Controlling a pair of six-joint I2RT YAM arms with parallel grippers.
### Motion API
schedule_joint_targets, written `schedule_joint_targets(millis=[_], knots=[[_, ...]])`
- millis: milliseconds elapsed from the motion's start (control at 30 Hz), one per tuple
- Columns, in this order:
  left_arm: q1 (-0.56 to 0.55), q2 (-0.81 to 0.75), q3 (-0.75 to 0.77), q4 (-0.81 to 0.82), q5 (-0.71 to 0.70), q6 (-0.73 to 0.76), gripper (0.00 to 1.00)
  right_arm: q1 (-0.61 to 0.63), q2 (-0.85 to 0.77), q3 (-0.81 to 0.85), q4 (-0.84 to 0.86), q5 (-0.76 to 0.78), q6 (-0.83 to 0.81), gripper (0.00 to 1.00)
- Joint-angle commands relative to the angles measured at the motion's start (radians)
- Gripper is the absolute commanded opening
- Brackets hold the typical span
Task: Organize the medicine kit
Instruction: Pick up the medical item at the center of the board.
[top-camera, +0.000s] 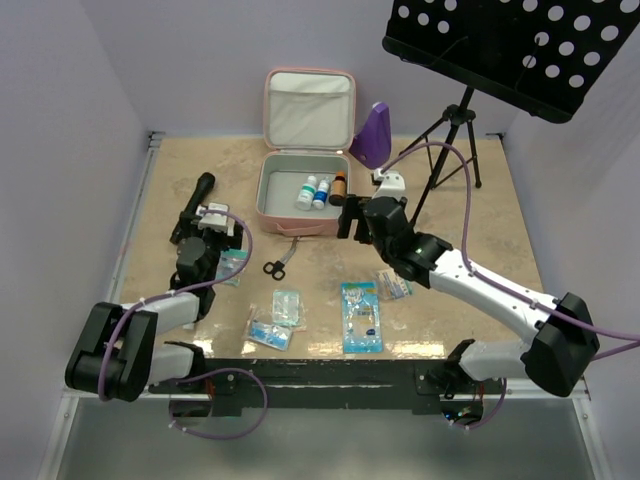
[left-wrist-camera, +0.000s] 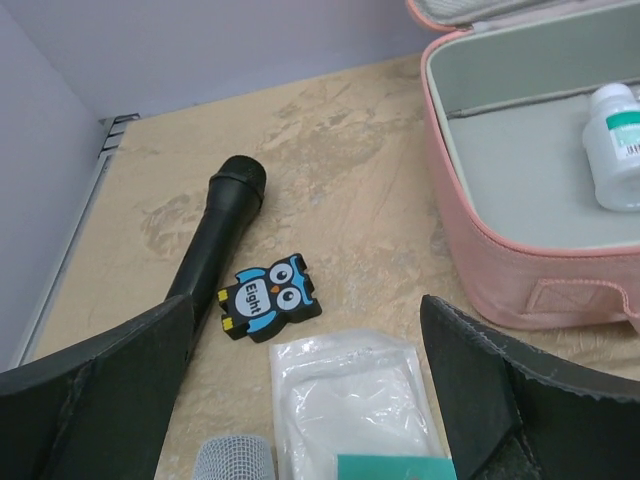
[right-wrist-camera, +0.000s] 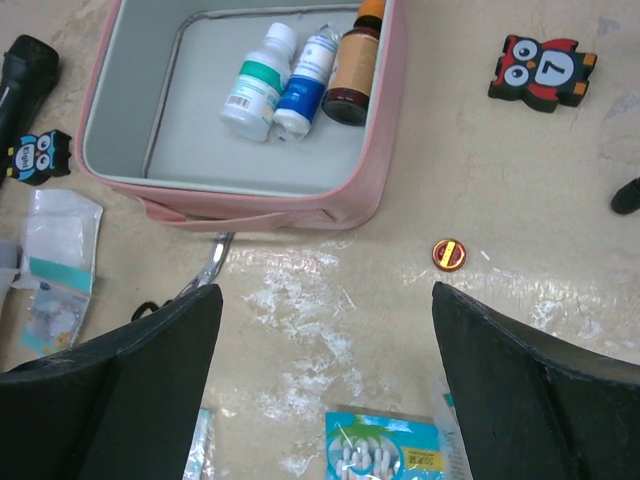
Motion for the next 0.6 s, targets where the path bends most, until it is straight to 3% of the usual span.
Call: schedule_joint_targets(millis=[0,167,233,400,500,567], knots=[[0.042,0.026,-0.016,0.217,0.054,-0.075,1.00,0.008,-0.029,-0.047,-0.041,-0.001,0.089,0.89],[0.044,0.084,0.000,0.295,-0.022,-0.047,1.00,0.028,-0.024,-0.087,-0.121,-0.044,0.207,0.86],[0.059,0.084,0.027,0.223,-0.036,-0.061,1.00,0.044,-0.024,-0.100,-0.177,-0.058,0.284,0.84],[0.142,-0.043,-0.008,0.053,0.205,-0.188,1.00,0.144,-0.018,-0.156,-0.292,-0.108,0.443,0.84],[0.143,-0.084,-0.057,0.065,0.281,-0.182,1.00,0.160,-0.011,-0.209,-0.267,-0.193,0.496,0.84],[0.143,-0.054,-0.071,0.117,0.258,-0.172,1.00,0.164,-0.005,-0.231,-0.266,-0.201,0.525,0.84]])
